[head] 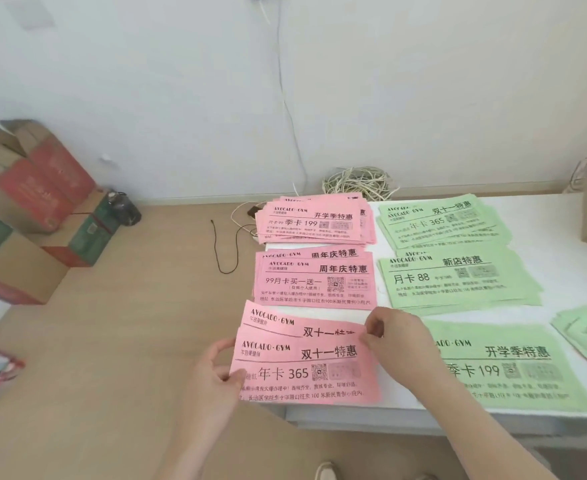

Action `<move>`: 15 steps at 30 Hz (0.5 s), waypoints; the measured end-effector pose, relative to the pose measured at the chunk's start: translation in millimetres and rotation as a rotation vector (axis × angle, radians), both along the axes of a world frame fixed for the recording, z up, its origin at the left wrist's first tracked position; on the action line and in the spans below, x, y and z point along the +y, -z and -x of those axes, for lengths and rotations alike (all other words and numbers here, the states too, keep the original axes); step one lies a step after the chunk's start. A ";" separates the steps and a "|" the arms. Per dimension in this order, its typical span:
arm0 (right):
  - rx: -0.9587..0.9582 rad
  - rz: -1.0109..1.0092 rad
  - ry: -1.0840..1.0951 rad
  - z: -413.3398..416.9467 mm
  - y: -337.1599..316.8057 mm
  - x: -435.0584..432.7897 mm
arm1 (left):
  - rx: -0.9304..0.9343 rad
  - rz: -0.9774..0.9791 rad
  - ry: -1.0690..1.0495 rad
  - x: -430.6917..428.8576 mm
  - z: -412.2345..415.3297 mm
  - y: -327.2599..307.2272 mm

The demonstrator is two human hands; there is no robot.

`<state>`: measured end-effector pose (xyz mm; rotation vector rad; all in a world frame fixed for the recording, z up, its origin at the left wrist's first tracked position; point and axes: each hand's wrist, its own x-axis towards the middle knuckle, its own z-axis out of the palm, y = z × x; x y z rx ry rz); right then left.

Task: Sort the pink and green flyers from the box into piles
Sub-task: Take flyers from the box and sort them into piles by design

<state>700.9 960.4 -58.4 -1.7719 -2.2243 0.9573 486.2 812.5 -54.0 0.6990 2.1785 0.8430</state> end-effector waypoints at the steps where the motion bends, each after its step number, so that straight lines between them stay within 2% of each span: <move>1: -0.031 -0.040 -0.008 2.7 0.1 -3.5 | 0.001 0.005 -0.001 -0.4 -0.3 2.3; 3: -0.051 -0.098 -0.059 5.7 -1.0 -11.2 | 0.027 0.004 0.006 0.3 -2.2 4.9; 5: -0.069 -0.092 -0.232 6.7 -4.0 -21.3 | 0.075 -0.008 0.034 1.7 -5.0 7.4; 7: -0.185 -0.043 -0.495 8.0 -3.6 -34.7 | 0.094 -0.032 0.042 2.8 -8.7 8.2; 9: -0.337 -0.065 -0.658 10.2 0.0 -46.1 | 0.075 -0.047 0.028 3.0 -9.0 9.5; 12: -0.396 -0.164 -0.653 12.0 5.1 -49.8 | 0.110 -0.022 0.039 4.9 -5.0 12.4; 15: -0.374 -0.182 -0.628 10.9 4.6 -46.0 | 0.276 0.042 0.164 3.7 -1.6 13.0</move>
